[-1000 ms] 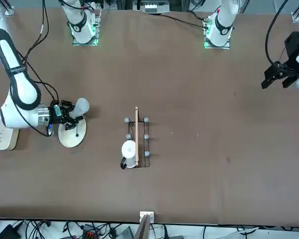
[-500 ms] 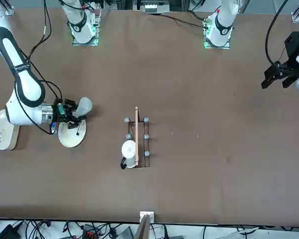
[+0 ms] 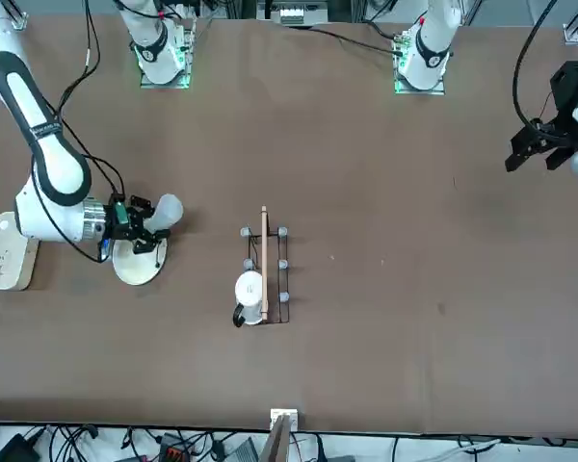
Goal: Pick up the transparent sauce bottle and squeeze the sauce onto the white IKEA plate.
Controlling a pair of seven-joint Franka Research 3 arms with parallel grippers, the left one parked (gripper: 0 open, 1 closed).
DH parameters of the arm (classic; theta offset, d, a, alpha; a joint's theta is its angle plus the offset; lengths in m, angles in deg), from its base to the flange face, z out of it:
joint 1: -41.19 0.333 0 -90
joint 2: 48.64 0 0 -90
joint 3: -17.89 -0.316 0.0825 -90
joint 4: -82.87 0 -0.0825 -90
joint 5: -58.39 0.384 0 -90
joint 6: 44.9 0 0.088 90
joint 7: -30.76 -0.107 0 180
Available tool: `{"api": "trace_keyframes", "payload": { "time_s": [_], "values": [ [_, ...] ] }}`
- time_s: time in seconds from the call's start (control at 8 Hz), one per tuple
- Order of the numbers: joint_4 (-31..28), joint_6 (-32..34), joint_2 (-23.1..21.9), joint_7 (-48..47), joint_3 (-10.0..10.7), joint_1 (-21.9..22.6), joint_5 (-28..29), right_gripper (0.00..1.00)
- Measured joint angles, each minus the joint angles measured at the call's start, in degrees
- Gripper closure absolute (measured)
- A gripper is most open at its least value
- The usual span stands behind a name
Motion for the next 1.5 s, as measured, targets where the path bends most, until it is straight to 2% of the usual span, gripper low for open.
{"api": "trace_keyframes", "payload": {
  "time_s": [0.5, 1.0, 1.25, 1.5],
  "values": [
    [1.7, -3.2, 0.0, -3.8, 0.0, 1.7, 0.1, 0.59],
    [3.8, -3.2, 0.5, -4.1, 2.7, 1.5, -0.1, 0.59],
    [4.3, -1.8, 0.6, -4.9, 3.5, 1.5, -3.9, 0.59],
    [6.9, 2.1, 0.6, -9.9, 3.4, 2.3, -10.7, 0.59]
  ]
}}
